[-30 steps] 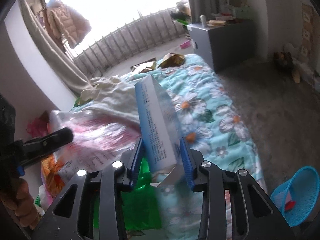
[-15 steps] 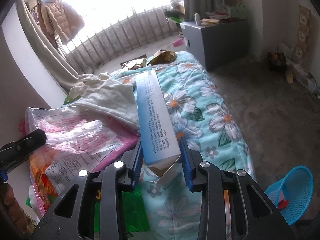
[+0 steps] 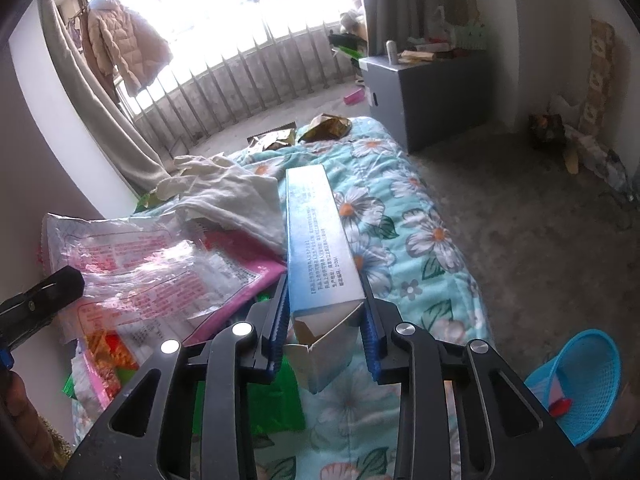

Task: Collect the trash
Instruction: 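Grasp the clear plastic bag with the left tool while the right tool grasps the white box, then carry the plastic bag and white box to the blue wastebasket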

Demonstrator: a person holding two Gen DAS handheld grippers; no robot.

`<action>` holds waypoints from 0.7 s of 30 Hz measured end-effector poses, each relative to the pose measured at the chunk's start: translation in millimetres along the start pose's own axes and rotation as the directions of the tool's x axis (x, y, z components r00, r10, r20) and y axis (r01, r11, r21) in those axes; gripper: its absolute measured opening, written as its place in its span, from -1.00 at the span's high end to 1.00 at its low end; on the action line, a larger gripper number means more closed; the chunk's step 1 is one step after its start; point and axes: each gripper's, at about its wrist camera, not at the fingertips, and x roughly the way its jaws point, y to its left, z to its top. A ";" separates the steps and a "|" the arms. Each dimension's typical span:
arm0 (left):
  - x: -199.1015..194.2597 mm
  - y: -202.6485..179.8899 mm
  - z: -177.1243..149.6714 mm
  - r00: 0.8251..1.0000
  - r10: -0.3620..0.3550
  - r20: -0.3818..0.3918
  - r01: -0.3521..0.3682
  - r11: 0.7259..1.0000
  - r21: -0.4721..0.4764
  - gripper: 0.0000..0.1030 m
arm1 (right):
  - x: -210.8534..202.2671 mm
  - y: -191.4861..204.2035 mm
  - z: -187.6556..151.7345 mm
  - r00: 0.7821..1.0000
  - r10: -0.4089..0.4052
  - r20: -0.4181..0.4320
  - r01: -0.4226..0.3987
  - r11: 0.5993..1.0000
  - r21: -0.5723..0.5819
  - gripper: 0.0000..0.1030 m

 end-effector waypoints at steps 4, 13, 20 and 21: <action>-9.0 -6.6 -2.7 1.000 -0.007 0.014 0.007 1.000 0.028 0.89 | -9.8 -0.5 -2.0 1.000 -0.004 0.018 0.004 1.000 0.006 0.43; -26.7 -21.8 -8.6 0.998 -0.025 0.052 0.022 0.997 0.071 0.89 | -34.2 -3.7 -8.8 0.998 -0.007 0.056 0.006 1.000 0.022 0.44; -40.6 -41.2 -15.3 0.996 -0.033 0.087 0.022 0.991 0.128 0.89 | -57.2 -7.9 -14.8 0.995 -0.010 0.097 0.007 0.999 0.034 0.44; -41.6 -43.0 -15.6 0.995 -0.035 0.090 0.023 0.991 0.133 0.89 | -59.5 -8.5 -15.5 0.995 -0.012 0.100 0.008 0.999 0.036 0.44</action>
